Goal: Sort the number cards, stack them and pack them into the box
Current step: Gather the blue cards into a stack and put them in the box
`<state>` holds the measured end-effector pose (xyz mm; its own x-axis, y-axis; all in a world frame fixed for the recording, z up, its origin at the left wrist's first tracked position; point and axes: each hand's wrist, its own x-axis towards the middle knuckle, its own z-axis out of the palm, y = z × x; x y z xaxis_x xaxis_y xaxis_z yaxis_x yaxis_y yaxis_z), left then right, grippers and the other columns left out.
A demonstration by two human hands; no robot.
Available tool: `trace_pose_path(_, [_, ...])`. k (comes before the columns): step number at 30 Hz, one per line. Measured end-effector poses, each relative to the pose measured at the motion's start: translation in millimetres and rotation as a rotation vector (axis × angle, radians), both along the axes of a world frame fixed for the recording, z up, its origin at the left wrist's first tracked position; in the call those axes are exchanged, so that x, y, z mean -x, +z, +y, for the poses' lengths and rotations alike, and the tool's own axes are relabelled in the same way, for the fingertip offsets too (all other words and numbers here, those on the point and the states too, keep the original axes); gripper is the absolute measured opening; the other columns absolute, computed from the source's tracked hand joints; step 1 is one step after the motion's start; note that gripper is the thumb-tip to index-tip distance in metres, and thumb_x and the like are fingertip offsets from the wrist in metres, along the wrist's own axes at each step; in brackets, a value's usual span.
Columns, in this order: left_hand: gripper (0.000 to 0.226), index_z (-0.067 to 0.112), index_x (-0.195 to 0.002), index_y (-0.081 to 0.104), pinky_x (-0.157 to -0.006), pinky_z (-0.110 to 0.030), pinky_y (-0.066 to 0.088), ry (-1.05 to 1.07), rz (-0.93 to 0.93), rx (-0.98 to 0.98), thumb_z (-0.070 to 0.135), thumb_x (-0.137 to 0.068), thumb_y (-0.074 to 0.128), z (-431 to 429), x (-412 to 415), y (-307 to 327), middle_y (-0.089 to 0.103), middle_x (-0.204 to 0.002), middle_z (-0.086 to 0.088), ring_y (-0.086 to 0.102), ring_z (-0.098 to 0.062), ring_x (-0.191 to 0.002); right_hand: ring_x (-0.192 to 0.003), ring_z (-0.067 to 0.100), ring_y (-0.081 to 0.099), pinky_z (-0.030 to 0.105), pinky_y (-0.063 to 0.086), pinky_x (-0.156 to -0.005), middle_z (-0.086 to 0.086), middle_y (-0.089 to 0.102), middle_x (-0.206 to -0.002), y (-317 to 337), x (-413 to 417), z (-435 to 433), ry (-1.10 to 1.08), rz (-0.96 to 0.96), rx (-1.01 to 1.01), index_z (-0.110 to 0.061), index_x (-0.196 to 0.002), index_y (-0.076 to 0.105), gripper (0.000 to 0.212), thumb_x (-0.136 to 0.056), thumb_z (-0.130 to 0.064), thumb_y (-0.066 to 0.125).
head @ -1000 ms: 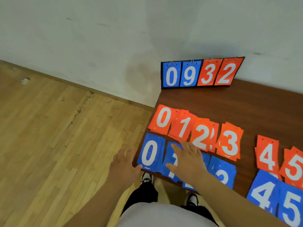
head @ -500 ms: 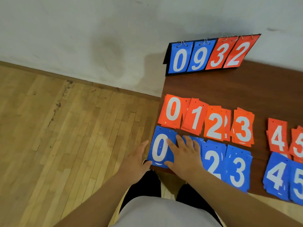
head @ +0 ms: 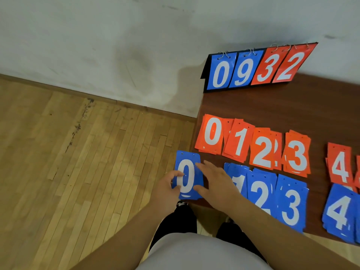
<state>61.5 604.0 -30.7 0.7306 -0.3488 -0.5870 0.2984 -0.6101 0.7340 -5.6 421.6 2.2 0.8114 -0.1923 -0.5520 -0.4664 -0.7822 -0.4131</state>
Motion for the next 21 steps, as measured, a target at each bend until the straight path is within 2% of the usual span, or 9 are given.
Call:
trace_pose_path(3, [0.041, 0.038, -0.111, 0.063, -0.07, -0.017, 0.058, -0.008, 0.038, 0.089, 0.0, -0.096, 0.062, -11, 2, 21, 0.062, -0.121, 0.013, 0.063, -0.011, -0.11, -0.136, 0.012, 0.046, 0.029, 0.055, -0.099, -0.016, 0.037, -0.153, 16, 14, -13, -0.329, -0.128, -0.413, -0.049, -0.147, 0.034, 0.064, -0.094, -0.04, 0.069])
trace_pose_path(5, [0.042, 0.045, -0.108, 0.064, -0.078, -0.024, 0.061, -0.087, 0.024, 0.11, 0.005, -0.095, 0.066, -25, 6, 33, 0.066, -0.118, 0.016, 0.065, -0.008, -0.109, -0.13, 0.009, 0.051, 0.026, 0.056, -0.096, -0.018, 0.045, -0.145, 27, 24, -24, -0.43, -0.169, -0.56, -0.051, -0.139, 0.042, 0.056, -0.096, -0.028, 0.069])
trace_pose_path(7, [0.044, 0.05, -0.106, 0.064, -0.081, -0.027, 0.061, -0.159, 0.033, 0.123, 0.007, -0.094, 0.067, -43, 14, 43, 0.067, -0.116, 0.017, 0.066, -0.007, -0.108, -0.125, 0.009, 0.054, 0.029, 0.056, -0.096, -0.019, 0.05, -0.14, 38, 33, -39, -0.483, -0.213, -0.538, -0.054, -0.125, 0.05, 0.048, -0.095, -0.022, 0.07])
trace_pose_path(9, [0.044, 0.049, -0.107, 0.064, -0.081, -0.026, 0.06, -0.165, 0.019, 0.131, 0.008, -0.093, 0.068, -66, 24, 51, 0.068, -0.109, 0.016, 0.067, -0.008, -0.103, -0.115, 0.013, 0.06, 0.027, 0.061, -0.08, -0.015, 0.055, -0.132, 45, 46, -59, -0.581, -0.242, -0.499, -0.051, -0.117, 0.053, 0.043, -0.095, -0.018, 0.069])
trace_pose_path(11, [0.04, 0.046, -0.109, 0.062, -0.074, -0.019, 0.055, -0.142, -0.064, 0.082, 0.01, -0.092, 0.069, -88, 36, 54, 0.066, -0.1, 0.014, 0.065, -0.006, -0.094, -0.1, 0.022, 0.067, 0.034, 0.063, -0.067, -0.014, 0.059, -0.119, 50, 64, -83, -0.672, -0.236, -0.458, -0.047, -0.12, 0.053, 0.042, -0.097, -0.014, 0.066])
trace_pose_path(13, [0.038, 0.04, -0.12, 0.058, -0.069, -0.014, 0.046, -0.108, -0.129, -0.029, 0.018, -0.091, 0.071, -106, 50, 53, 0.062, -0.108, 0.01, 0.062, -0.006, -0.094, -0.082, 0.033, 0.068, 0.046, 0.059, -0.059, -0.016, 0.061, -0.108, 51, 89, -110, -0.694, -0.229, -0.389, -0.049, -0.123, 0.051, 0.045, -0.099, -0.012, 0.062])
trace_pose_path(16, [0.06, 0.028, -0.142, 0.047, -0.085, -0.028, 0.052, -0.095, -0.167, -0.211, 0.033, -0.089, 0.074, -127, 72, 41, 0.051, -0.129, 0.0, 0.057, -0.016, -0.11, -0.052, 0.027, 0.051, 0.038, 0.046, -0.046, 0.0, 0.068, -0.1, 49, 133, -151, -0.679, -0.224, -0.326, -0.052, -0.126, 0.05, 0.049, -0.1, -0.011, 0.057])
trace_pose_path(18, [0.071, 0.025, -0.147, 0.041, -0.099, -0.041, 0.05, -0.107, -0.205, -0.32, 0.04, -0.086, 0.075, -145, 85, 34, 0.046, -0.134, -0.006, 0.053, -0.026, -0.119, -0.054, 0.029, 0.057, 0.038, 0.049, -0.044, 0.006, 0.069, -0.095, 48, 160, -173, -0.692, -0.215, -0.302, -0.049, -0.131, 0.05, 0.048, -0.1, -0.013, 0.056])
trace_pose_path(21, [0.079, 0.025, -0.146, 0.035, -0.101, -0.046, 0.047, -0.134, -0.25, -0.505, 0.049, -0.082, 0.076, -176, 100, 29, 0.043, -0.137, -0.007, 0.045, -0.032, -0.127, -0.061, 0.021, 0.065, 0.033, 0.053, -0.044, -0.01, 0.065, -0.097, 46, 193, -196, -0.715, -0.216, -0.282, -0.044, -0.131, 0.052, 0.044, -0.1, -0.013, 0.057])
